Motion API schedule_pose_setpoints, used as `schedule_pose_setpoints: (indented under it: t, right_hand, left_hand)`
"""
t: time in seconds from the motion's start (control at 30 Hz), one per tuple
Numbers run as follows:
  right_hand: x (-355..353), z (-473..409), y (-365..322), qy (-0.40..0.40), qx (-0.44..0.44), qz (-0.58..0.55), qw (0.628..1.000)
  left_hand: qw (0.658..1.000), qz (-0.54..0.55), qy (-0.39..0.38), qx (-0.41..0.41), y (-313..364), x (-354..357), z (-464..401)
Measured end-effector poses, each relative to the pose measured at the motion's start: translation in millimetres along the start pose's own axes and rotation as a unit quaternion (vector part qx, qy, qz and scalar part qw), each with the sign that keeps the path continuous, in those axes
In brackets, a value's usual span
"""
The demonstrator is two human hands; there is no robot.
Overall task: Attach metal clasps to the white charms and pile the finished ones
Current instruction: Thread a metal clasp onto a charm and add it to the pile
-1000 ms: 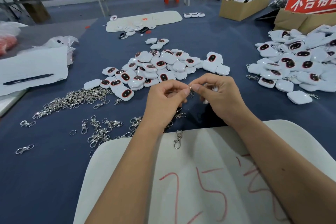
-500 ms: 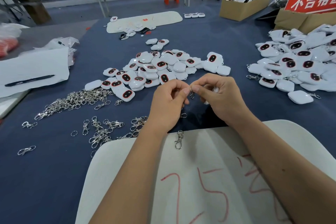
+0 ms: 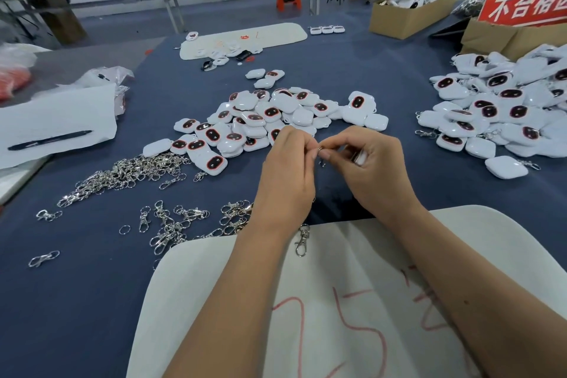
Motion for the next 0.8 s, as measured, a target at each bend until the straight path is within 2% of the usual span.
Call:
schedule_pose_setpoints:
  t: [0.17,0.3,0.47,0.63,0.8]
  right_hand:
    - [6,-2,11,-0.042,0.045,-0.063,0.996]
    - [4,-2,15,-0.036,0.056,-0.089,0.994]
    - [-2,-1,0,0.004,-0.007,0.008,1.0]
    - [-1,1,-20,0.016,-0.095,0.137,0.986]
    - [-2,4,-30,0.033,-0.132,0.178,0.974]
  left_hand:
    - [1.0,0.005,0.018,0.021,6,-4,0]
    - [1.0,0.006,0.012,0.028,8,-3,-1]
    - [1.0,-0.011,-0.008,0.021,5,-2,-1]
    - [0.999,-0.035,-0.021,0.013,-2,-2,0]
    - [0.999,-0.045,-0.017,-0.015,-7,0,1]
Point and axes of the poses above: each hand's wrist, its own z-axis away from the middle knuckle, its own x-axis out of the palm, y = z × x, the point moved 10 cm from there along -z, towards the middle knuckle, and after that the axes turned 5 degrees about z, right-handed, at the moved point
